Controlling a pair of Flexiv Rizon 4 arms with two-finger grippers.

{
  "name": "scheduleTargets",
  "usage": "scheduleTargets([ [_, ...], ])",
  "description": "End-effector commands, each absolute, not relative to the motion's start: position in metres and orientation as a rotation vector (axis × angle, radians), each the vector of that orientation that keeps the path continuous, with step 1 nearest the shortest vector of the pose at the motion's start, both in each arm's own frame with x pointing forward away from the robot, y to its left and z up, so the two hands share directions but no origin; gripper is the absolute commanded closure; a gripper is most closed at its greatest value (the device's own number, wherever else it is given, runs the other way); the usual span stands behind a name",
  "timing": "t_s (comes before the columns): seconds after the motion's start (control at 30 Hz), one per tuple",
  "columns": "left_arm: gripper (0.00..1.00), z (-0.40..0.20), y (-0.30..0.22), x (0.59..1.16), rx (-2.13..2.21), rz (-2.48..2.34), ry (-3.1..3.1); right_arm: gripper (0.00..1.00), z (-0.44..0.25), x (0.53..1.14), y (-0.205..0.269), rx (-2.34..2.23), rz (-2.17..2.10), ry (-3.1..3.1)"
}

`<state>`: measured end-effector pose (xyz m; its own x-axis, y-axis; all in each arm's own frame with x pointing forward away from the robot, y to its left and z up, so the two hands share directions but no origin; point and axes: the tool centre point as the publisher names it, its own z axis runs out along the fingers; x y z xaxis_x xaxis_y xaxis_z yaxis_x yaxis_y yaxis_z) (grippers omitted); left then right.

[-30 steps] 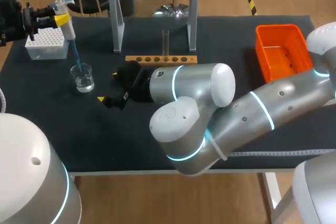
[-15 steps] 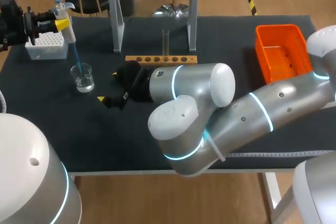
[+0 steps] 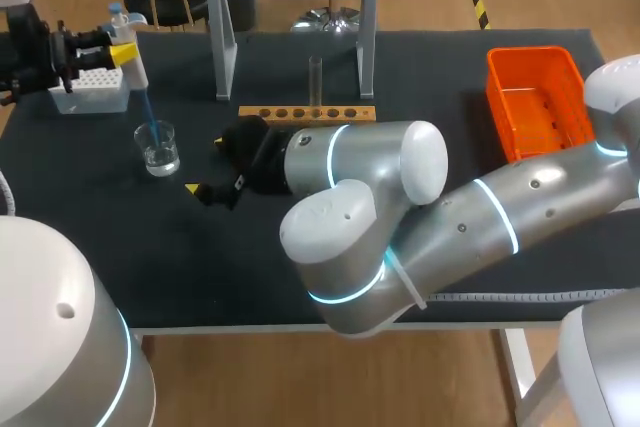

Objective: Invert the test tube, pick up the pipette, mount the tip to pipette, aspirate from beaker and dispense into the tube, eject the tip, return the pipette, and cap with the stopper.

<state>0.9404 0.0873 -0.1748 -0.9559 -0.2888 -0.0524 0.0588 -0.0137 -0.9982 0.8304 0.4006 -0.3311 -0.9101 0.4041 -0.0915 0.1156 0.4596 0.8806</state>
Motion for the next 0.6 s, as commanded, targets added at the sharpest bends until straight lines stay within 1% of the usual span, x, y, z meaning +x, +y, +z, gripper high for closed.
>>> scheduleTargets([
  [0.03,1.0,-0.178,0.089,0.944,-0.237,-2.075,2.018,0.0,-0.33,0.831,0.399,0.444,1.427,2.43],
  [0.6,1.0,-0.189,0.095,0.95,-0.281,-2.095,2.014,0.0,-0.33,0.831,0.399,0.444,1.427,2.43],
])
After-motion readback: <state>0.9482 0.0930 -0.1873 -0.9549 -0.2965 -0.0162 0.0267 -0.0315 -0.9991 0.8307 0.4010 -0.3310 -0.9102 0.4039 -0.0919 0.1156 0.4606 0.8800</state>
